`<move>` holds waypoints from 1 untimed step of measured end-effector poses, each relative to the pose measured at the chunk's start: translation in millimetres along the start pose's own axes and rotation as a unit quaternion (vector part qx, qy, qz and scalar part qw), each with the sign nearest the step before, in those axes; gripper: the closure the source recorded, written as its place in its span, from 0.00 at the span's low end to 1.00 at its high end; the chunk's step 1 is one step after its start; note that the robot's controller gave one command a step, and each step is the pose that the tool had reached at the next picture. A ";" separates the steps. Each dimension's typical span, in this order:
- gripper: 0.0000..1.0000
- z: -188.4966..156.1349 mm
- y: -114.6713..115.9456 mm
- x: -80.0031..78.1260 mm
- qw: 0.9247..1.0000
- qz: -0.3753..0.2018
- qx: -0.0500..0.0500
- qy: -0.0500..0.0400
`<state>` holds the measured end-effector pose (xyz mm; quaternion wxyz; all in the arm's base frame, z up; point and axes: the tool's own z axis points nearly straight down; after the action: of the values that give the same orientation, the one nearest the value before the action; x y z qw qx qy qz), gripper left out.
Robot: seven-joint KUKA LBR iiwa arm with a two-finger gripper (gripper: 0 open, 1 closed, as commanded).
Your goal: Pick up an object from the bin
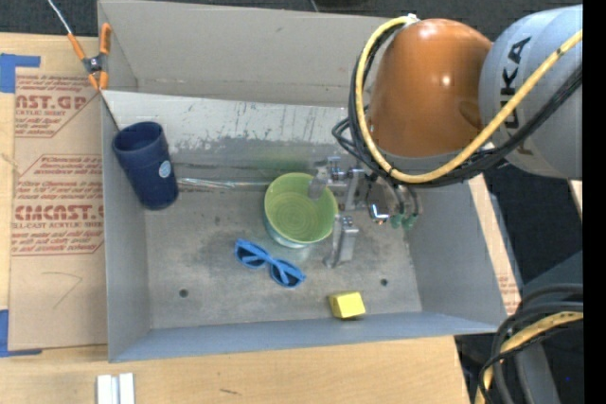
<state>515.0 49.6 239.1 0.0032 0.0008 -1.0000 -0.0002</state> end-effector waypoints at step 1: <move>0.00 133.7 5.2 -52.7 1.000 -0.014 0.000 0.002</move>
Offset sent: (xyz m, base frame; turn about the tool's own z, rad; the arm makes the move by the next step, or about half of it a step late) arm 0.0523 0.0052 -0.1288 -0.0281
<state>566.8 54.9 105.1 0.0051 0.0148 -0.9999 -0.0002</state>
